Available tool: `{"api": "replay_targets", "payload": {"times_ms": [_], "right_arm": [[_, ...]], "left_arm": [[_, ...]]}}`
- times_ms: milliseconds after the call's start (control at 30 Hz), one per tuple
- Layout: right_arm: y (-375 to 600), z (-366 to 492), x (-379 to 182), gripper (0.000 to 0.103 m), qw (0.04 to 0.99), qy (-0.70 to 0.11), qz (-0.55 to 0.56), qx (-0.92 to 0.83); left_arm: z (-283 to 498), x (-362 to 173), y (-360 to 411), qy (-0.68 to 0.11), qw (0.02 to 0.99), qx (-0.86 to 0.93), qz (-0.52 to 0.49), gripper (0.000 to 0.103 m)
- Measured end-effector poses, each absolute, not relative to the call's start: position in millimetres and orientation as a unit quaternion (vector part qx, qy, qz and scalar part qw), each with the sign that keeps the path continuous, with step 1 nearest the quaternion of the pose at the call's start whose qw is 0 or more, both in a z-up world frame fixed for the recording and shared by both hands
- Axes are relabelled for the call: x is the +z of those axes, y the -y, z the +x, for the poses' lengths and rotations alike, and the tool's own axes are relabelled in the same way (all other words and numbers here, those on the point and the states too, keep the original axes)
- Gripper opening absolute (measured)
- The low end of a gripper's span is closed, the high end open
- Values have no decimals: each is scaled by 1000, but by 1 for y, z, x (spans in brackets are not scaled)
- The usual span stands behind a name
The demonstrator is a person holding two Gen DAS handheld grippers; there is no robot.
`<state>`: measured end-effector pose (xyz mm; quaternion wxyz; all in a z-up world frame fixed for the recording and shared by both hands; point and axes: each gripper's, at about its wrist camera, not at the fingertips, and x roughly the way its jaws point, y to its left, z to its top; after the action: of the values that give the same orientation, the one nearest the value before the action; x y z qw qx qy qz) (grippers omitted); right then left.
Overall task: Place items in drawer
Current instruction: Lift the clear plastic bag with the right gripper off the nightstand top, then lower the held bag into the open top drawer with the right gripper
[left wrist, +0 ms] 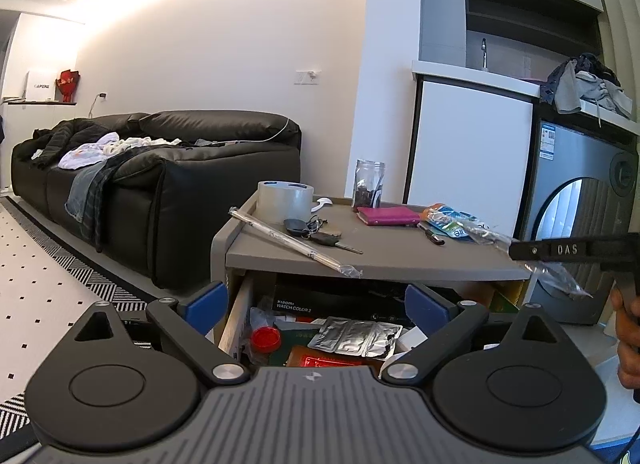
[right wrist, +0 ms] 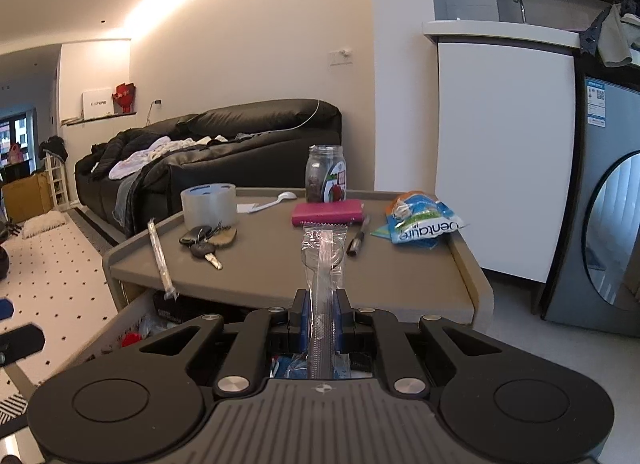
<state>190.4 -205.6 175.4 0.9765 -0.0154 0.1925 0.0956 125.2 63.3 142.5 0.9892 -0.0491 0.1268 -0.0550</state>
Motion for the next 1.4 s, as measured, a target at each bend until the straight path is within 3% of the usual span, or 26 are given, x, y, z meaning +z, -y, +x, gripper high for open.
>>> {"api": "replay_targets", "payload": {"times_ms": [867, 1400], "right_arm": [[205, 175, 148, 13, 950, -262, -66, 159], [231, 227, 132, 13, 930, -322, -101, 147]], "left_arm": [[125, 139, -59, -137, 988, -52, -41, 99], [135, 147, -55, -131, 989, -59, -28, 100]]}}
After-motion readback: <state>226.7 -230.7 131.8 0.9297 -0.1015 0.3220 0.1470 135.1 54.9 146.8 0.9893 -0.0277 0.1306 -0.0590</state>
